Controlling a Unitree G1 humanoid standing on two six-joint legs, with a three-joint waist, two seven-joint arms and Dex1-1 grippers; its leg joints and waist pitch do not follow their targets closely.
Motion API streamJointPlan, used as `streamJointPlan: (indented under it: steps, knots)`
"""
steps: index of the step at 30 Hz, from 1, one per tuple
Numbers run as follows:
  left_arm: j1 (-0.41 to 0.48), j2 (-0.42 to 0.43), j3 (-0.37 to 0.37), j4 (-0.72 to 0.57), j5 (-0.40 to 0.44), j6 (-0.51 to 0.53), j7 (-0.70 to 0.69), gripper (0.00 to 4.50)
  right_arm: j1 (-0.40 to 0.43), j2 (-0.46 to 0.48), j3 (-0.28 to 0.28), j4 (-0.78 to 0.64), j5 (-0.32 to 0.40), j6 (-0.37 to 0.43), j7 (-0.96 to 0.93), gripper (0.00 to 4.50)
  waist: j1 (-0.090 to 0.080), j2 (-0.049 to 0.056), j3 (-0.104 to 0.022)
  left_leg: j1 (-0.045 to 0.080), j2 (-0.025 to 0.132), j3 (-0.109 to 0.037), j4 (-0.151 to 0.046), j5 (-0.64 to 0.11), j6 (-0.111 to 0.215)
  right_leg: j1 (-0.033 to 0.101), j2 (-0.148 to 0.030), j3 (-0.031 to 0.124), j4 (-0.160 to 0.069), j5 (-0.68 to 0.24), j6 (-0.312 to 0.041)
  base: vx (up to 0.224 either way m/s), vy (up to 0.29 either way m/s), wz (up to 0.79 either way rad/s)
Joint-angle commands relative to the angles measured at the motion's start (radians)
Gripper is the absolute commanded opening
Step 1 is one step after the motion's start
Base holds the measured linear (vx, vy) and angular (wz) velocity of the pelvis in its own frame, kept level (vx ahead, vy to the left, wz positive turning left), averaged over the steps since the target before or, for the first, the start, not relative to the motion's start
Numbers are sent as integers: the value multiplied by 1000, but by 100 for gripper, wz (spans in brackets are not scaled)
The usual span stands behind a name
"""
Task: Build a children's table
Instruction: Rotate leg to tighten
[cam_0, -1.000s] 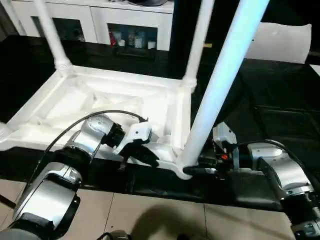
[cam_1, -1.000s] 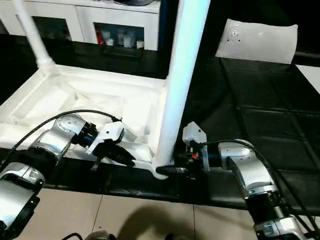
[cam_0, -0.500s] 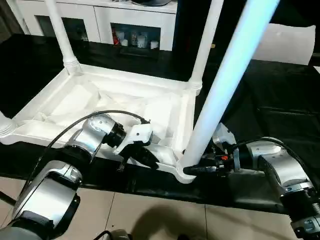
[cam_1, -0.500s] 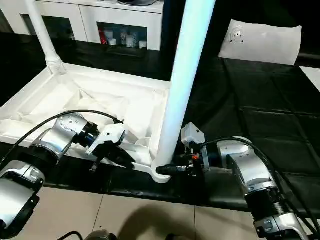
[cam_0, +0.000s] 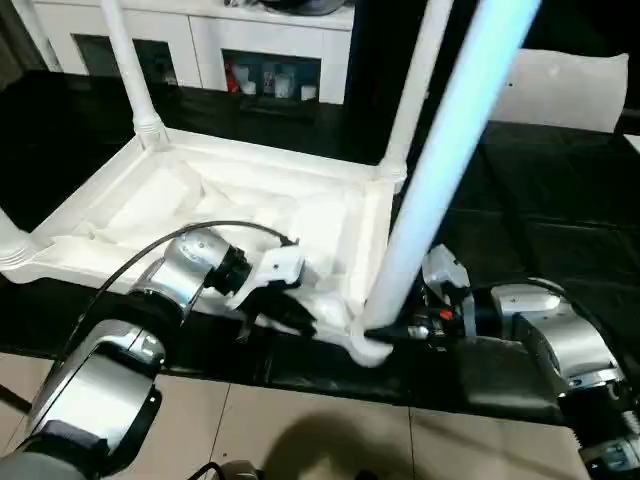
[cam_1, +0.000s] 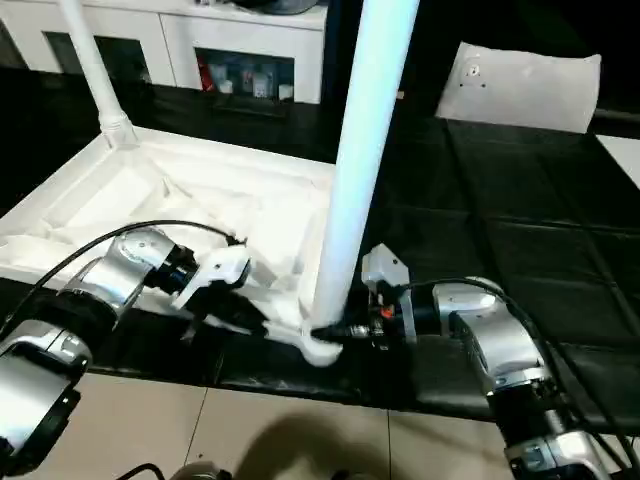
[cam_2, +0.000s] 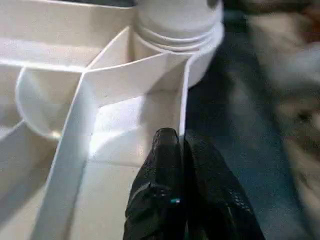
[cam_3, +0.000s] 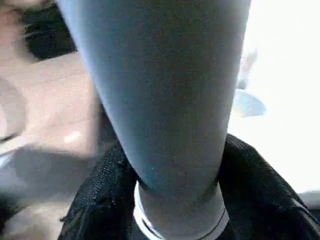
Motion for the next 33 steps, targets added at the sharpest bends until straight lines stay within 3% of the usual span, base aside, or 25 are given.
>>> streamJointPlan:
  steps: [1, 2, 3, 4, 6, 7, 8, 10, 14, 16, 17, 26, 29, 33]
  knots:
    - [-41, -131, 57, -15, -59, 90, 189, 0, -17, 101, 39, 29, -25, 44, -163, 199, -12, -7, -59, 8, 33, -12, -73, -242, 0, 46, -72, 46, -98, -578, -87, 0, 0, 0]
    - [-45, -154, 73, -13, -71, 114, 228, 0, -24, 125, 34, 36, -27, 53, -198, 197, -17, -7, -60, 8, 32, -14, -72, -250, -2, 47, -73, 44, -100, -591, -80, 0, 0, 0]
    - [-46, -160, 78, -13, -75, 121, 238, 0, -27, 131, 33, 38, -28, 55, -207, 196, -28, -7, -58, 0, 31, -17, -74, -257, 2, 52, -71, 40, -103, -599, -68, 0, 0, 0]
    - [-51, -184, 97, -8, -86, 145, 276, 0, -36, 153, 31, 46, -36, 60, -244, 196, -36, -7, -60, 4, 31, -17, -72, -266, 11, 49, -70, 40, -107, -590, -67, 0, 0, 0]
    - [-63, -238, 132, 5, -103, 187, 366, 0, -61, 216, 19, 67, -52, 88, -350, 194, -46, -11, -63, -1, 29, -16, -71, -247, 28, 52, -71, 43, -103, -535, -91, 0, 0, 0]
    - [-71, -263, 141, 17, -96, 195, 425, 0, -76, 257, 13, 78, -63, 105, -417, 194, -52, -8, -59, -4, 29, -16, -74, -245, 37, 49, -67, 43, -100, -520, -99, 0, 0, 0]
    - [-74, -273, 144, 22, -90, 197, 450, 0, -83, 275, 10, 81, -68, 112, -447, 194, -58, -10, -59, 1, 25, -15, -71, -258, 36, 45, -67, 41, -106, -547, -93, 0, 0, 0]
    - [-86, -303, 163, 29, -68, 214, 563, 0, -104, 349, -8, 87, -99, 149, -575, 194, -59, -11, -59, -1, 22, -12, -69, -235, 47, 46, -68, 45, -107, -549, -87, 0, 0, 0]
    - [-82, -320, 165, 1, -49, 238, 592, 0, -116, 402, -21, 90, -86, 146, -617, 194, -60, -10, -60, -1, 27, -13, -74, -215, 56, 47, -67, 48, -101, -504, -94, 0, 0, 0]
    - [-73, -316, 158, -16, -39, 241, 574, 0, -113, 404, -23, 89, -85, 125, -618, 263, -60, -9, -61, -3, 30, -13, -75, -203, 63, 49, -67, 51, -95, -458, -106, 0, 0, 0]
    - [-67, -311, 155, -24, -35, 244, 564, 0, -110, 407, -30, 86, -87, 124, -624, 263, -60, -9, -62, -3, 30, -11, -75, -196, 67, 49, -67, 53, -91, -428, -118, 0, 0, 0]
    - [-23, -234, 129, -63, -31, 196, 434, 0, -69, 316, -50, 32, -85, 78, -536, 357, -55, -5, -67, -8, 33, -8, -73, -142, 87, 59, -68, 60, -74, -307, -164, 0, 0, 0]
    - [5, -177, 105, -84, -31, 145, 310, 0, -36, 224, -62, -4, -62, 46, -423, 395, -55, -7, -67, -11, 31, -5, -71, -129, 110, 63, -66, 61, -68, -262, -178, 0, 0, 0]
    - [30, -124, 76, -102, -29, 83, 169, 0, -17, 148, -58, -28, -44, 8, -301, 415, -54, -5, -67, -10, 34, -7, -71, -125, 112, 62, -67, 60, -67, -261, -191, 0, 0, 0]
